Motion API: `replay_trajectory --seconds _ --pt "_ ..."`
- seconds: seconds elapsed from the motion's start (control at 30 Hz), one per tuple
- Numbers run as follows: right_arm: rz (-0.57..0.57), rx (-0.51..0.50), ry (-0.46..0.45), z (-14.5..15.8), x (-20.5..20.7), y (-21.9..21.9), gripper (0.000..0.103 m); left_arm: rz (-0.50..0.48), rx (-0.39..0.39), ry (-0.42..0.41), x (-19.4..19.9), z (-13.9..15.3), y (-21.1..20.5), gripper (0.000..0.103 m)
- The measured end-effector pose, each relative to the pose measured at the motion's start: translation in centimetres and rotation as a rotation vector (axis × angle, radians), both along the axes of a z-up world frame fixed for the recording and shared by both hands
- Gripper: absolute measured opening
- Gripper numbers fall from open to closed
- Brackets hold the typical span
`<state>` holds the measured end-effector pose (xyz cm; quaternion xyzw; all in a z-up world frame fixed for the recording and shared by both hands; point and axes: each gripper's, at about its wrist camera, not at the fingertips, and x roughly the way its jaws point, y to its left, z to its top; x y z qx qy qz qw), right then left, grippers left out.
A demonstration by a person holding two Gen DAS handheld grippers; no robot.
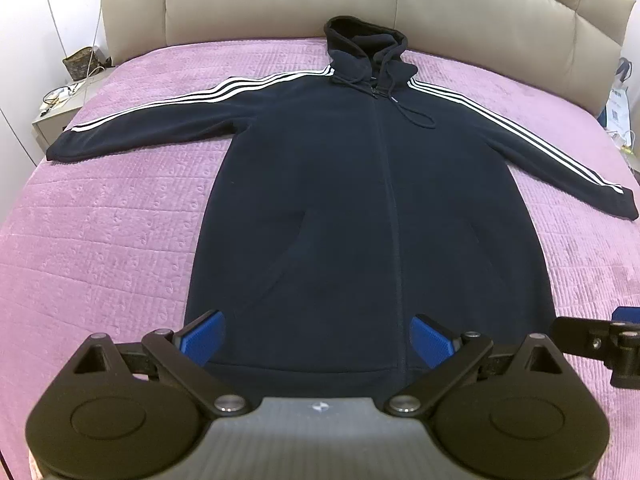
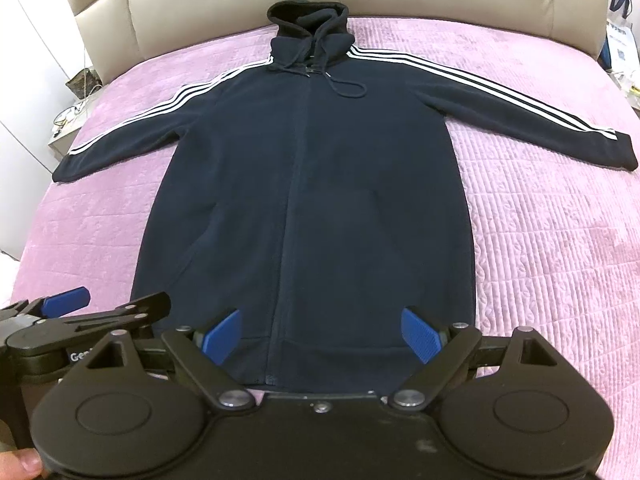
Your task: Fold large clothes
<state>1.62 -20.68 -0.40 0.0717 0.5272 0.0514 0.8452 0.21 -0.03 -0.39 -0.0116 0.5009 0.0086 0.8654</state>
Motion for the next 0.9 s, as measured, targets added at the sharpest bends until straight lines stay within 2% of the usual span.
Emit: replay_trajectory --seconds 0.9 --pt "-0.010 0.011 -0.019 0.44 -0.48 -0.14 0.102 -0.005 0.008 0.004 0.14 0.05 -0.17 0.100"
